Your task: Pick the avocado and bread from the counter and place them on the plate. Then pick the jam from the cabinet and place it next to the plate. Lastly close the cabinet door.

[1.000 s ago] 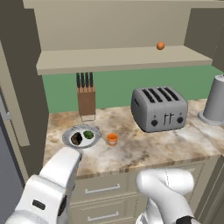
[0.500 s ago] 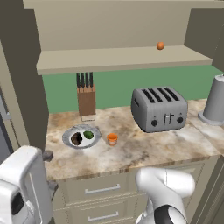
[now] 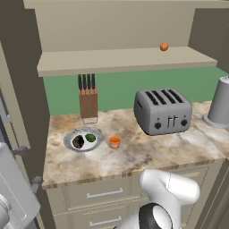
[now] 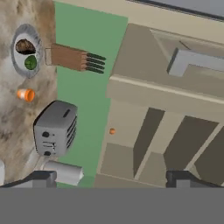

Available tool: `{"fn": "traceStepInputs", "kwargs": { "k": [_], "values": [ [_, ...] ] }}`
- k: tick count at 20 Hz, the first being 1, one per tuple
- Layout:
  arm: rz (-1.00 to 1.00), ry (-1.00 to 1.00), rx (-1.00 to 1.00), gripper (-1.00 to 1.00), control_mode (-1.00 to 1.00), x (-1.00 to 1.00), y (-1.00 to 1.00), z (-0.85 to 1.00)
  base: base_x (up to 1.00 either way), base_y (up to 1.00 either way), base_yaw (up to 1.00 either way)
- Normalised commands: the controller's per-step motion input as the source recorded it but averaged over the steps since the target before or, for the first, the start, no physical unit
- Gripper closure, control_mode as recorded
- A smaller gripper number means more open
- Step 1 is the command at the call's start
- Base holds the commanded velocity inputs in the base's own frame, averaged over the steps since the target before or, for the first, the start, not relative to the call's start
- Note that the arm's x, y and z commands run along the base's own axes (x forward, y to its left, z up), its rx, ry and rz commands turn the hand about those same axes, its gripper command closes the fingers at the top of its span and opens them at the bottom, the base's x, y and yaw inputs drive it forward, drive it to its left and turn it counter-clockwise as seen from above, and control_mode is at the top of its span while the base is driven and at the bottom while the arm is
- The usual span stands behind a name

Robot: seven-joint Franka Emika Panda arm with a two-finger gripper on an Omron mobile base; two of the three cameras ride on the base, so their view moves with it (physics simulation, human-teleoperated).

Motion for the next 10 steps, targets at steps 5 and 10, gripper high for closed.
{"fn": "traceStepInputs", "kwargs": {
  "k": [5, 10],
  "values": [
    [0.0, 0.1, -0.16, -1.0, -1.0, 0.52, 0.27, 0.0, 0.0, 0.0, 0.0],
    [0.0, 0.13, -0.19, -1.0, -1.0, 0.5, 0.31, -0.05, 0.0, 0.0, 0.0]
  ]
}}
